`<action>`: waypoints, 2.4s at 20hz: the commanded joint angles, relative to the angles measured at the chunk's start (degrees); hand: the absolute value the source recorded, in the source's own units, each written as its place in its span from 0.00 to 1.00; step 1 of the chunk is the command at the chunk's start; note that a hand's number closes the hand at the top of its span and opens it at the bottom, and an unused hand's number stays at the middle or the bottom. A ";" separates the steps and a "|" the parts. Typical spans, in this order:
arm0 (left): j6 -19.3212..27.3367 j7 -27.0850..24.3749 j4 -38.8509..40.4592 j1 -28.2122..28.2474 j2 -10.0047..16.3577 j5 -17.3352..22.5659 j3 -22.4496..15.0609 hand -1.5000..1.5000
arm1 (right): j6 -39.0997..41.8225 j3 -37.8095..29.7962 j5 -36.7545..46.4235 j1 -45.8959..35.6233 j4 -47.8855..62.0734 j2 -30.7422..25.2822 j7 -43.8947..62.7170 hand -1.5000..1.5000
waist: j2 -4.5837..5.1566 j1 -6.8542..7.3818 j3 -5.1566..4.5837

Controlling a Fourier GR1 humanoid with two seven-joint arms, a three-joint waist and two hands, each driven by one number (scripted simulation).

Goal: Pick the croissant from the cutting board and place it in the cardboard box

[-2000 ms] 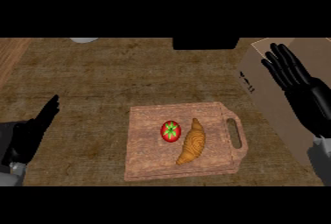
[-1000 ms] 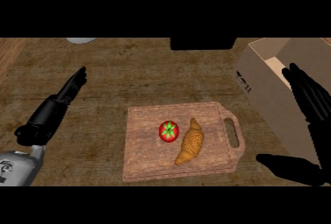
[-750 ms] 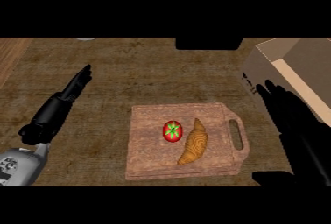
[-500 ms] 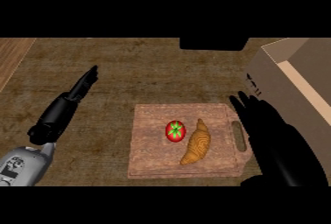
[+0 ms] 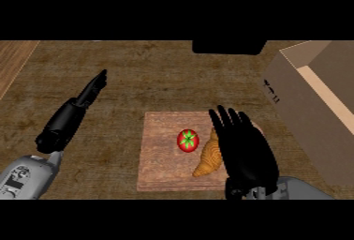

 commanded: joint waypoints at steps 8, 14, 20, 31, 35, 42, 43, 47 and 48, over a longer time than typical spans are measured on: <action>-0.16 -0.51 0.84 0.86 0.36 -0.12 2.00 0.50 | 8.38 1.01 1.53 -5.72 15.80 18.68 18.12 0.00 | -0.35 -1.63 0.21; -1.39 -0.45 -2.11 2.67 1.65 1.10 3.50 0.50 | 11.28 -1.88 4.95 -8.79 21.18 20.43 18.15 0.00 | -0.49 -1.34 0.31; -1.31 -0.61 1.42 0.84 -0.65 -0.34 2.73 0.50 | 11.25 0.84 9.68 -6.21 25.43 25.24 18.15 0.00 | -0.17 -2.39 0.34; -1.99 -1.23 0.63 1.54 -0.84 -0.94 4.56 0.50 | 12.74 -4.82 15.65 -3.75 29.65 24.62 12.93 0.00 | -0.03 -2.39 0.42; -2.31 -3.28 1.23 3.37 -2.35 -1.89 4.31 0.50 | 11.22 -5.38 14.64 -4.48 32.43 25.40 10.96 0.00 | 0.14 -1.66 0.42; -4.05 -1.53 1.81 1.56 -1.94 -1.66 6.15 0.50 | 10.33 -3.03 17.13 -0.65 32.38 25.42 11.77 0.00 | 0.13 -1.95 0.42; -2.56 -1.67 -1.98 5.69 -2.40 -3.10 4.65 0.50 | 12.04 -5.60 18.67 1.05 30.02 25.25 11.23 0.00 | -0.15 -2.00 0.44; -3.73 1.17 0.63 -0.79 -3.15 -2.28 6.17 0.50 | 10.27 -6.15 21.17 0.52 34.49 25.42 9.53 0.00 | 0.12 -2.02 0.45; -2.48 -0.67 -2.17 4.56 -3.56 -3.90 4.87 0.50 | 13.04 -7.59 22.12 2.26 30.10 24.37 9.13 0.00 | -0.13 -2.00 0.45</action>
